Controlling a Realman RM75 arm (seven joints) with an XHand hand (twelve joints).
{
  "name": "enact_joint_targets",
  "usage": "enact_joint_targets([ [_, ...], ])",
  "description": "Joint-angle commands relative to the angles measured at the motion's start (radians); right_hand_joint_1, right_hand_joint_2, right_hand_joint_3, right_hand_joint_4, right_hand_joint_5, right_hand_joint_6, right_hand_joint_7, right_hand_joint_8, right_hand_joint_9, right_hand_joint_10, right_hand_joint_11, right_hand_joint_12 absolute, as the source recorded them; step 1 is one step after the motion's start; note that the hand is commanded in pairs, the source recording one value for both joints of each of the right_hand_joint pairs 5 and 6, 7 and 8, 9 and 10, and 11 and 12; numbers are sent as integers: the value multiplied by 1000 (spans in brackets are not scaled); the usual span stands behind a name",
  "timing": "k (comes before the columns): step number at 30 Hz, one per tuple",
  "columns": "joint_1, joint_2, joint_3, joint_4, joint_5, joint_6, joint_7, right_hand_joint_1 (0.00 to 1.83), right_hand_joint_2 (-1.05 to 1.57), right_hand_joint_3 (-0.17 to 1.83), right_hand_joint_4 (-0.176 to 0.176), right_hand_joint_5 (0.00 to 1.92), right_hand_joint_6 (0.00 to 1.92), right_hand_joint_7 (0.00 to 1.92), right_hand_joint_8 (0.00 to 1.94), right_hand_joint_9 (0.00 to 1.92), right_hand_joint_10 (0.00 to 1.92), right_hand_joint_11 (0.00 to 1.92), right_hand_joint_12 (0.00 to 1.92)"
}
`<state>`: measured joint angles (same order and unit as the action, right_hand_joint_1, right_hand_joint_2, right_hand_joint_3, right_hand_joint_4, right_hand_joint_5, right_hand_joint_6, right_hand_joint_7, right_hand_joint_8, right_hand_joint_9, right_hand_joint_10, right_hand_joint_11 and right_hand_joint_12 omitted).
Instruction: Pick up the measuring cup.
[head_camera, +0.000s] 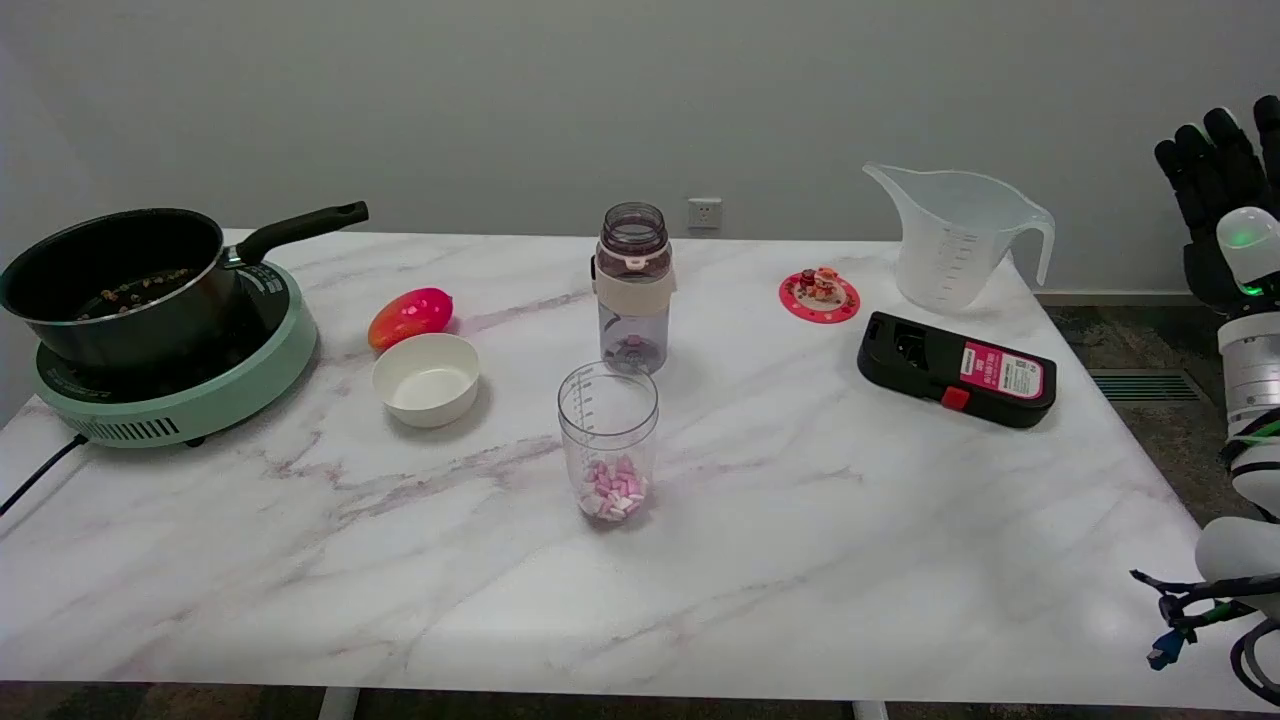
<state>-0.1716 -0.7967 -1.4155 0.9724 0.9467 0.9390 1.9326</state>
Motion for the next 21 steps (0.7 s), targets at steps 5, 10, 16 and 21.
enact_joint_targets([
  [5, 62, -2, -66, -16, -12, -37, 23, 1197, -580, 1211, 0, 141, 141, 336, 336, 411, 411, 400, 400],
  [10, 61, -2, -69, -9, -27, -26, 14, 1196, -587, 1171, 0, 123, 123, 354, 354, 426, 426, 411, 411],
  [16, 61, -2, -101, 14, -225, -49, 14, 1201, -563, 1140, 0, 130, 130, 364, 364, 452, 452, 450, 450],
  [21, 61, -4, -131, 99, -347, -90, 5, 1203, -523, 1115, 0, 159, 159, 393, 393, 496, 496, 504, 504],
])
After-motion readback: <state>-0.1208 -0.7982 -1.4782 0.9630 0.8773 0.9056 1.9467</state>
